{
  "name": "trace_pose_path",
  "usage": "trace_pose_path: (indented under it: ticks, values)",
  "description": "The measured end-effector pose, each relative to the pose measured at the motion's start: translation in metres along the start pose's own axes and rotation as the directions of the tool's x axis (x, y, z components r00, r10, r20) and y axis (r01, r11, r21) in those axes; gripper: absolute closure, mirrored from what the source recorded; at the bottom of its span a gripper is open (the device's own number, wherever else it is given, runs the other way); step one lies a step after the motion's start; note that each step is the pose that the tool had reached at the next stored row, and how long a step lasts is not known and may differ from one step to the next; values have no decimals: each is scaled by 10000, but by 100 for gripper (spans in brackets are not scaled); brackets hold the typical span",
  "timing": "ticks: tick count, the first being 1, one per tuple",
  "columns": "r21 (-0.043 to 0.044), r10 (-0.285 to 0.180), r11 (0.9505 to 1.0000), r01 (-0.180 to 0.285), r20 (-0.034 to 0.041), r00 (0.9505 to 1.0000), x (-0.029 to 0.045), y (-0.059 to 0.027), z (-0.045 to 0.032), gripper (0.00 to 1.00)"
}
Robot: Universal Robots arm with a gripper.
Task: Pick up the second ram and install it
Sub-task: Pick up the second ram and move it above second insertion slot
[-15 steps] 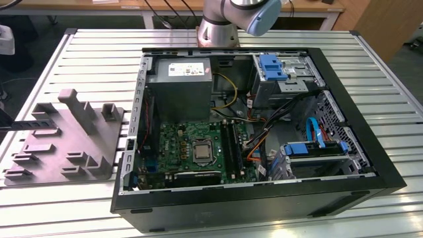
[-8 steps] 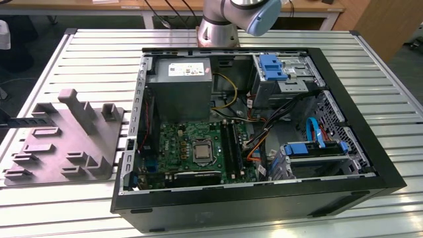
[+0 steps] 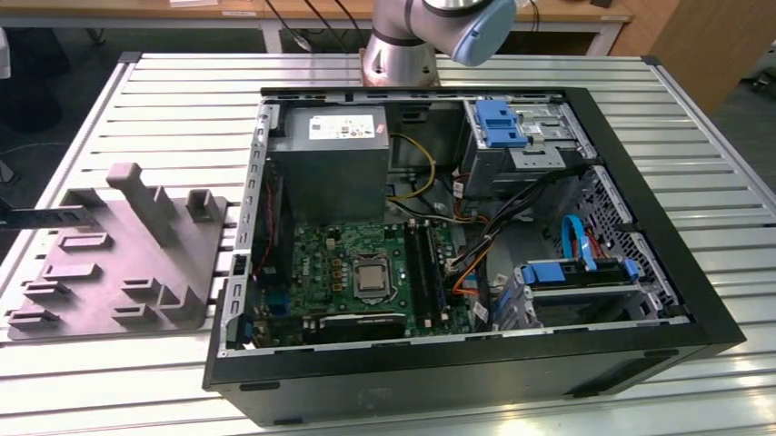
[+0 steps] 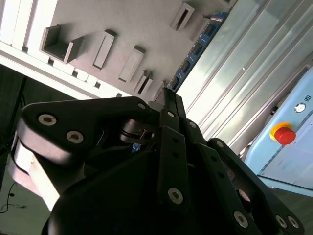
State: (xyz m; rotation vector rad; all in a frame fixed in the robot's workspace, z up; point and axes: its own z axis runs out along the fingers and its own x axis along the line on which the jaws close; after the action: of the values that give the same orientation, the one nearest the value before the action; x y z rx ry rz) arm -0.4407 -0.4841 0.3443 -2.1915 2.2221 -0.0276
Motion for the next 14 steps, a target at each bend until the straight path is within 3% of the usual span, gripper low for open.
trace_pose_path:
  ticks: [14]
  values:
    - [1,1,10000,-1,-13,10000,-1,-7,-231,89]
